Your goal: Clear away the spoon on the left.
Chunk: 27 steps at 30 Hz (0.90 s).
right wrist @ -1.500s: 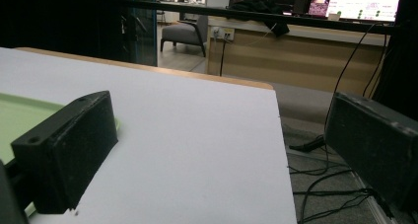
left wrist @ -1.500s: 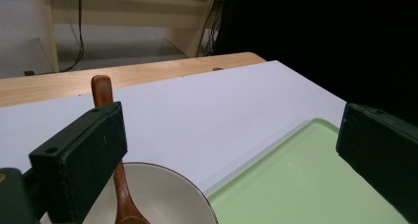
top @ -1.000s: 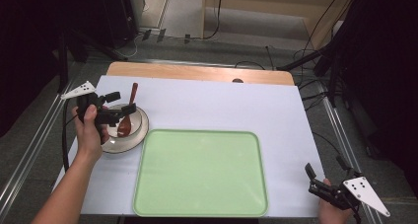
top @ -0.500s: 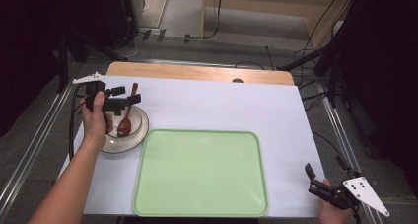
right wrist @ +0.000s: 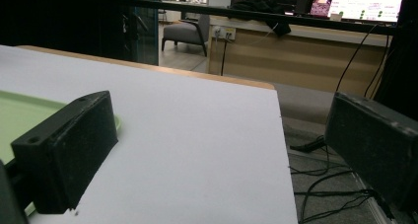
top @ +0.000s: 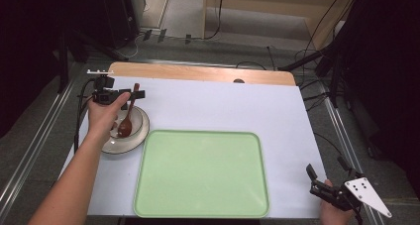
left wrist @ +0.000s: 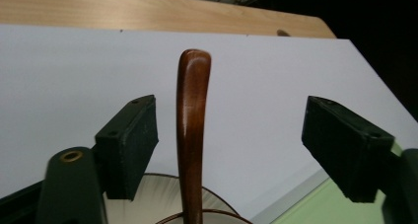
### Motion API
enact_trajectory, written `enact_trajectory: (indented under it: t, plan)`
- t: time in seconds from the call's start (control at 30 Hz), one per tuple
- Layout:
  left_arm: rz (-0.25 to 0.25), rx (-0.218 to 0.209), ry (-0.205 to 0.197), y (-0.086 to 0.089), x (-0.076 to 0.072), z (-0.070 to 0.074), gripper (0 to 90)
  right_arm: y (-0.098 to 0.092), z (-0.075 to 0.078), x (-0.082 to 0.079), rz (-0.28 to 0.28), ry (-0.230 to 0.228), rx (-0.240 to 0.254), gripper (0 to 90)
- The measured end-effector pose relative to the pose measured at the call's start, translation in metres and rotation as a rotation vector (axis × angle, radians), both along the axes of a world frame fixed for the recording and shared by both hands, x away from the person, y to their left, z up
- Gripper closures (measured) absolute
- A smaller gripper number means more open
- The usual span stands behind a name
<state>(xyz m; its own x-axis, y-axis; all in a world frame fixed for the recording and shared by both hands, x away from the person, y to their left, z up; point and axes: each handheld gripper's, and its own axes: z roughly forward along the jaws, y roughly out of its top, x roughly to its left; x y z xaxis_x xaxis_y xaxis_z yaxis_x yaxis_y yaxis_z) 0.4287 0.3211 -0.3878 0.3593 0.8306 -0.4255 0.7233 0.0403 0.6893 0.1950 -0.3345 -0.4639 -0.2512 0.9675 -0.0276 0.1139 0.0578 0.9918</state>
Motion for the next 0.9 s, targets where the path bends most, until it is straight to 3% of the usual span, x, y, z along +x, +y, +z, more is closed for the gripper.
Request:
enact_trajectory:
  t: [0.07, 0.1, 0.27, 0.47, 0.57, 0.67, 0.77, 0.9]
  plan:
    - [0.009, -0.003, 0.014, 0.0, 0.001, -0.001, 30.2, 0.0, 0.0, 0.0, 0.002, 0.001, 0.002, 0.0]
    - [0.043, -0.001, 0.046, 0.002, 0.004, -0.003, 34.2, 0.0, 0.0, 0.0, 0.003, 0.001, 0.003, 0.0]
    - [0.052, -0.021, 0.058, 0.004, 0.006, -0.005, 46.3, 0.0, 0.0, 0.0, 0.005, -0.001, 0.001, 0.0]
    - [0.054, -0.033, 0.11, 0.005, 0.009, -0.008, 54.4, 0.0, 0.0, 0.0, 0.004, -0.002, 0.003, 0.0]
    - [0.053, -0.041, 0.16, 0.005, 0.012, -0.012, 59.9, 0.0, 0.0, 0.0, 0.004, -0.002, 0.003, 0.0]
    - [0.044, -0.043, 0.168, 0.006, 0.012, -0.012, 73.2, -0.001, 0.0, 0.0, 0.002, -0.003, 0.002, 0.0]
    - [0.038, -0.052, 0.165, 0.007, 0.012, -0.012, 78.1, 0.0, 0.0, 0.0, 0.004, -0.002, 0.002, 0.0]
    - [0.003, -0.034, 0.147, 0.007, 0.009, -0.009, 84.4, 0.0, 0.0, 0.0, 0.004, -0.002, 0.003, 0.0]
